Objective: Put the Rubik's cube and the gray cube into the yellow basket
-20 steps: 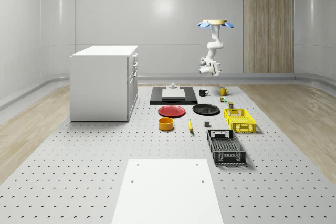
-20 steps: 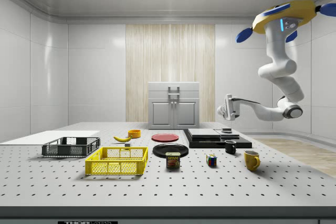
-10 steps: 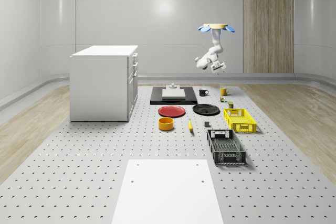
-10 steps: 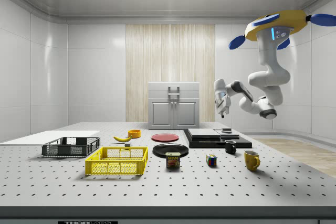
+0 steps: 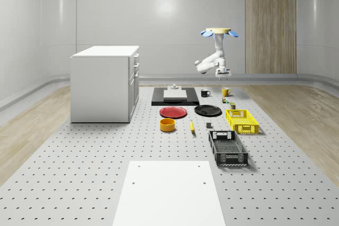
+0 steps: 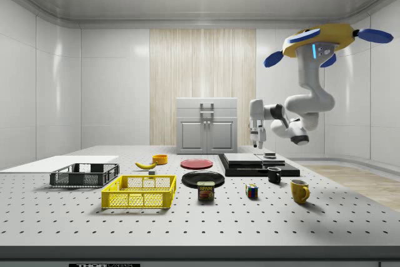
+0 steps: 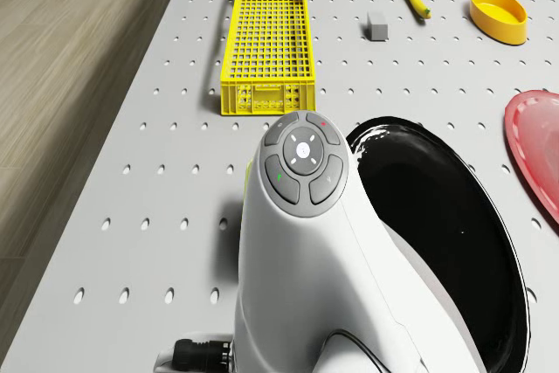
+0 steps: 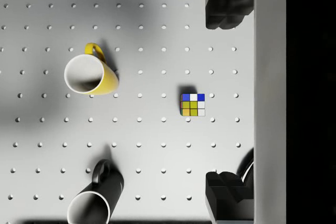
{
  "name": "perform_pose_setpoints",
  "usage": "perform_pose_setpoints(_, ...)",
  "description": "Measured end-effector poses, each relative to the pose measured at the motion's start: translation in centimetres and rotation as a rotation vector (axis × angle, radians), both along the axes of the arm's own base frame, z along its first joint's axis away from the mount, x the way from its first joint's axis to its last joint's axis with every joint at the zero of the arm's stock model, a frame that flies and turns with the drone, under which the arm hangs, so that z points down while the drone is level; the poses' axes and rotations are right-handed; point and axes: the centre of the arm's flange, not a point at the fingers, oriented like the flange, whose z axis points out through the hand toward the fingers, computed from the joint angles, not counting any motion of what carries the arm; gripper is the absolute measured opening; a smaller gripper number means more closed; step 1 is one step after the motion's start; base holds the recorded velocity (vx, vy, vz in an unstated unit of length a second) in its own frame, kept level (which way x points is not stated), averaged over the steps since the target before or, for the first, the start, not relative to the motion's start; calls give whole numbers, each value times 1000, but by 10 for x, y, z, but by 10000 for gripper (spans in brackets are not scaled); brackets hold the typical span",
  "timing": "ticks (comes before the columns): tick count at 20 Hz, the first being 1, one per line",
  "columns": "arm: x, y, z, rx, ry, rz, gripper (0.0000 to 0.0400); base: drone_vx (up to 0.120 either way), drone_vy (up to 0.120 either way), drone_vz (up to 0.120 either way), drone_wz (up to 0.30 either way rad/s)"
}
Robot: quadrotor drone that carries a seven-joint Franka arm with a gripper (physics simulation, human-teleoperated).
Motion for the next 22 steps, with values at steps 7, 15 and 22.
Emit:
perform_pose_setpoints(7,0,-4,0,-40,2,-1,400,51,0,-120,0)
perform_pose_setpoints(15,0,-5,0,-51,2,-1,400,70,0,-120,0)
perform_pose_setpoints(22,0,-5,0,-54,2,-1,400,0,0,-120,0)
